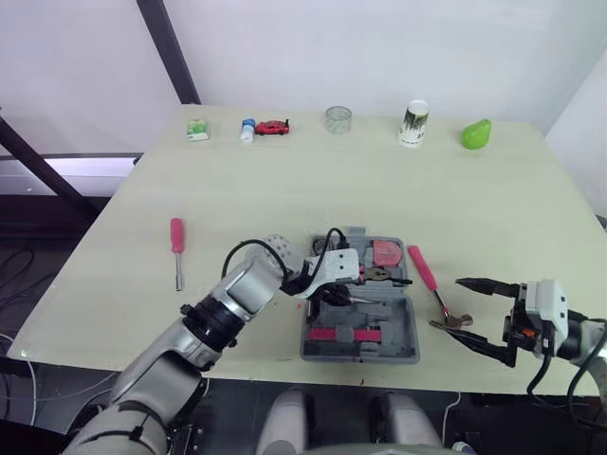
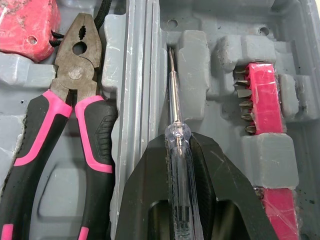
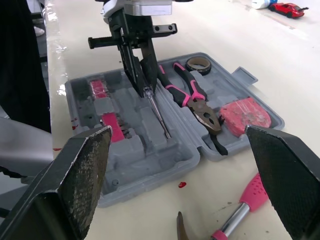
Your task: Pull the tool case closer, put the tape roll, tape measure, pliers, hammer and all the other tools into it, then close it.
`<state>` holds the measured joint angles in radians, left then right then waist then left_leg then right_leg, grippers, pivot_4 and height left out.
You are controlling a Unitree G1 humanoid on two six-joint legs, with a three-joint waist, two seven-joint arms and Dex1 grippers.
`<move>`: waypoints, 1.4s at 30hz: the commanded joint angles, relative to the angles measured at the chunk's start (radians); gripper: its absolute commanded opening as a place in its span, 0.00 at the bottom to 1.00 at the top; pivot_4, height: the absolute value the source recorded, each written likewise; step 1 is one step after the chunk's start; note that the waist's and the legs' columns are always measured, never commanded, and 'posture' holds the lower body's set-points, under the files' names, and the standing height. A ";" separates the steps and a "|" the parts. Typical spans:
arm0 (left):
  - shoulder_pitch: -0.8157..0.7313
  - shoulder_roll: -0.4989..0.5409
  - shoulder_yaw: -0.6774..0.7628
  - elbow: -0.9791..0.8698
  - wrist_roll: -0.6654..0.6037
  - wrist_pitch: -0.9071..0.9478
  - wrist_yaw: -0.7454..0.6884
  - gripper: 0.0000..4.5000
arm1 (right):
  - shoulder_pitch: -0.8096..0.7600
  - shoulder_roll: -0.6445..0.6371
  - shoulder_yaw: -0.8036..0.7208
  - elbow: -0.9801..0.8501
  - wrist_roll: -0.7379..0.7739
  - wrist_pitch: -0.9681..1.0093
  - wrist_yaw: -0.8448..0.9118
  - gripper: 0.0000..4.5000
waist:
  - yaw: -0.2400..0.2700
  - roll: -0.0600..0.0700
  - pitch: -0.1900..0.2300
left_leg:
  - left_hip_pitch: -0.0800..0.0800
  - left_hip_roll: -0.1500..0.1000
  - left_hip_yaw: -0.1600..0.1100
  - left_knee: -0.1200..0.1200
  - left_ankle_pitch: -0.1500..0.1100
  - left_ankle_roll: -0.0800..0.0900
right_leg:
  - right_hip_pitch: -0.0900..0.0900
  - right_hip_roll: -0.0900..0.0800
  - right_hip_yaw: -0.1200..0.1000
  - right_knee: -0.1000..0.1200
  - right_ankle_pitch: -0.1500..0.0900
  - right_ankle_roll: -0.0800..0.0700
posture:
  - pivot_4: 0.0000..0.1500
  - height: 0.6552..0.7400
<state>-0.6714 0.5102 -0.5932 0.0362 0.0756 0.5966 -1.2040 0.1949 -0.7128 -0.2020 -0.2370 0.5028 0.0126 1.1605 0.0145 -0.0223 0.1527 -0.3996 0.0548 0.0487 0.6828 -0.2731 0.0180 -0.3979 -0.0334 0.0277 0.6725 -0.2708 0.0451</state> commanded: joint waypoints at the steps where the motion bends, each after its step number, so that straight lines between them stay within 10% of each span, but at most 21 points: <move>1: -0.013 -0.011 -0.017 0.009 0.011 -0.020 -0.004 0.02 | -0.005 -0.003 -0.006 -0.032 0.005 -0.006 -0.005 1.00 | 0.000 0.000 0.000 | 0.000 0.000 0.000 0.000 0.000 0.000 | 0.000 0.000 0.000 0.000 0.000 0.000 | 1.00 1.00; 10: -0.021 -0.011 -0.016 0.032 0.000 -0.024 -0.036 0.02 | 0.003 0.001 -0.007 -0.028 0.001 -0.018 -0.003 1.00 | 0.000 0.000 0.000 | 0.000 0.000 0.000 0.000 0.000 0.000 | 0.000 0.000 0.000 0.000 0.000 0.000 | 1.00 1.00; 13: -0.021 -0.012 -0.011 0.029 0.010 -0.027 -0.023 0.30 | 0.003 0.008 -0.008 -0.027 0.000 -0.026 -0.005 1.00 | 0.000 0.000 0.000 | 0.000 0.000 0.000 0.000 0.000 0.000 | 0.000 0.000 0.000 0.000 0.000 0.000 | 1.00 1.00; 42: -0.041 0.018 0.154 0.032 -0.100 -0.099 -0.026 0.30 | -0.011 0.012 0.010 -0.031 0.003 -0.023 -0.021 1.00 | -0.002 0.000 0.000 | 0.000 0.000 0.000 0.001 0.000 0.000 | 0.000 0.000 0.000 0.001 0.000 0.000 | 1.00 1.00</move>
<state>-0.7116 0.5307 -0.4908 0.0669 0.0056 0.5287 -1.2411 0.1854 -0.6997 -0.1765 -0.2375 0.4953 -0.0048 1.1451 0.0127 -0.0221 0.1527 -0.3994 0.0548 0.0485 0.6834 -0.2731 0.0181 -0.3978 -0.0333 0.0276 0.6731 -0.2708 0.0451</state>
